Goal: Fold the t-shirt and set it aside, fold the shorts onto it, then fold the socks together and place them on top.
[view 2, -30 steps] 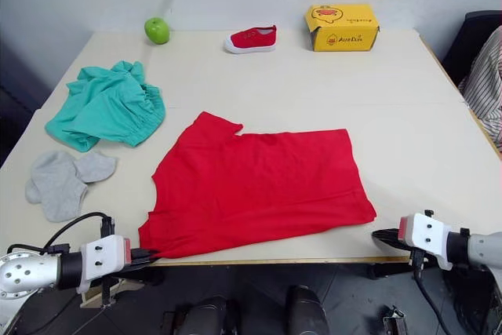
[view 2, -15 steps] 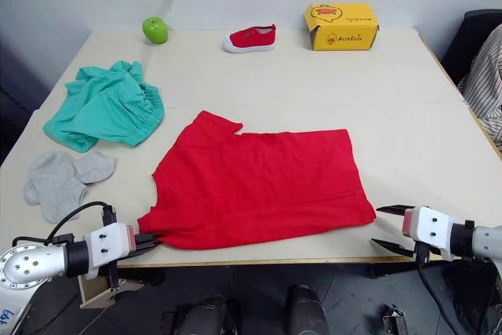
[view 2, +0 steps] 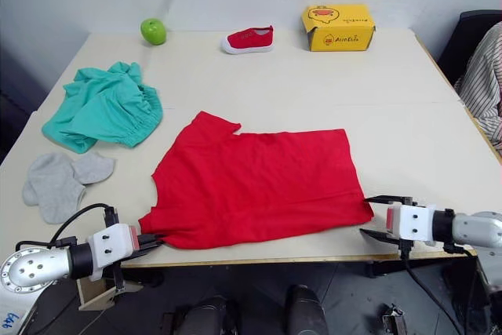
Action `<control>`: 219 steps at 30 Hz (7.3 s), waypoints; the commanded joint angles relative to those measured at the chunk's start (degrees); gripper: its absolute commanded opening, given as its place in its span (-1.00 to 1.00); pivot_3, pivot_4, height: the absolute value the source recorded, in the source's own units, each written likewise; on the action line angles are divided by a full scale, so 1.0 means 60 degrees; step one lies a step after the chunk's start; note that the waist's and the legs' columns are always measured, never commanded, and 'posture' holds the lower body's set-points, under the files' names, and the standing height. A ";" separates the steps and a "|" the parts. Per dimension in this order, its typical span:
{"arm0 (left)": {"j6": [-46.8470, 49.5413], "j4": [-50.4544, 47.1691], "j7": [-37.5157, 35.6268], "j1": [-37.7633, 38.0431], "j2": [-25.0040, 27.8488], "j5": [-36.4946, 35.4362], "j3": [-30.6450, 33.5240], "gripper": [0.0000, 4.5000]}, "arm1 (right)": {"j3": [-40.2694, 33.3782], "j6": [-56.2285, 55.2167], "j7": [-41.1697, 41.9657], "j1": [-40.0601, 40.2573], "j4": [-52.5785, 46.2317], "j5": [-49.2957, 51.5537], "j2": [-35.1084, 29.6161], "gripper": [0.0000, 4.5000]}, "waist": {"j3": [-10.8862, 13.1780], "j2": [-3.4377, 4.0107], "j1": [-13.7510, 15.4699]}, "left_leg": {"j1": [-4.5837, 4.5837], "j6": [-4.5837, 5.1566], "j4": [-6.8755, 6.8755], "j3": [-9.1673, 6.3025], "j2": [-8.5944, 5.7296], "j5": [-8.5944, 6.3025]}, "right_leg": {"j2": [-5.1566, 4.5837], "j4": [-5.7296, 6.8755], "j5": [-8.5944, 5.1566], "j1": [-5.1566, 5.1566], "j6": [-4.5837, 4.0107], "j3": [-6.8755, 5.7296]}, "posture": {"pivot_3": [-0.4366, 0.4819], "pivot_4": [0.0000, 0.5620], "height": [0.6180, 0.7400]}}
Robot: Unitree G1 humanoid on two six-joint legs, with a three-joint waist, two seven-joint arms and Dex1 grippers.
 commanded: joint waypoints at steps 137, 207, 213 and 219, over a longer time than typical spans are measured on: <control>0.1630 1.4178 -0.0302 -1.2858 -0.2730 0.0797 -0.1964 -0.60 | 0.0888 0.5474 0.0372 -0.9235 0.9219 -0.1671 0.3265 -1.00 | 0.0041 -0.0061 -0.0463 | -0.0044 -0.0056 0.0017 0.0228 -0.0016 0.0072 | 0.0132 0.0160 0.0012 -0.0150 0.0000 0.0142 | -0.05 -0.47 1.00; 0.6579 0.9014 -0.0041 -1.0860 -0.1013 -0.1191 -0.2151 0.81 | 0.0312 0.5717 0.1750 -0.6310 0.5200 0.0252 0.1630 0.98 | 0.0043 -0.0064 -0.0016 | -0.0049 -0.0053 0.0021 0.0234 -0.0017 0.0069 | 0.0140 0.0153 0.0013 -0.0161 -0.0001 0.0165 | -0.05 -0.47 1.00; 0.6043 0.9521 -0.0332 -1.1090 -0.1483 -0.0745 -0.2578 0.40 | 0.0719 0.5336 0.1676 -0.6639 0.5822 -0.0211 0.1628 1.00 | 0.0042 -0.0062 0.0002 | -0.0044 -0.0053 0.0029 0.0237 -0.0017 0.0070 | 0.0136 0.0162 0.0013 -0.0156 -0.0001 0.0162 | -0.05 -0.47 1.00; 0.6019 0.8822 -0.0538 -1.0673 -0.1603 -0.0870 -0.2430 -0.45 | 0.0896 0.5237 0.1750 -0.6839 0.6215 -0.0425 0.1608 0.82 | 0.0042 -0.0062 0.0001 | -0.0046 -0.0053 0.0029 0.0233 -0.0016 0.0070 | 0.0135 0.0161 0.0014 -0.0157 0.0000 0.0163 | -0.05 -0.47 1.00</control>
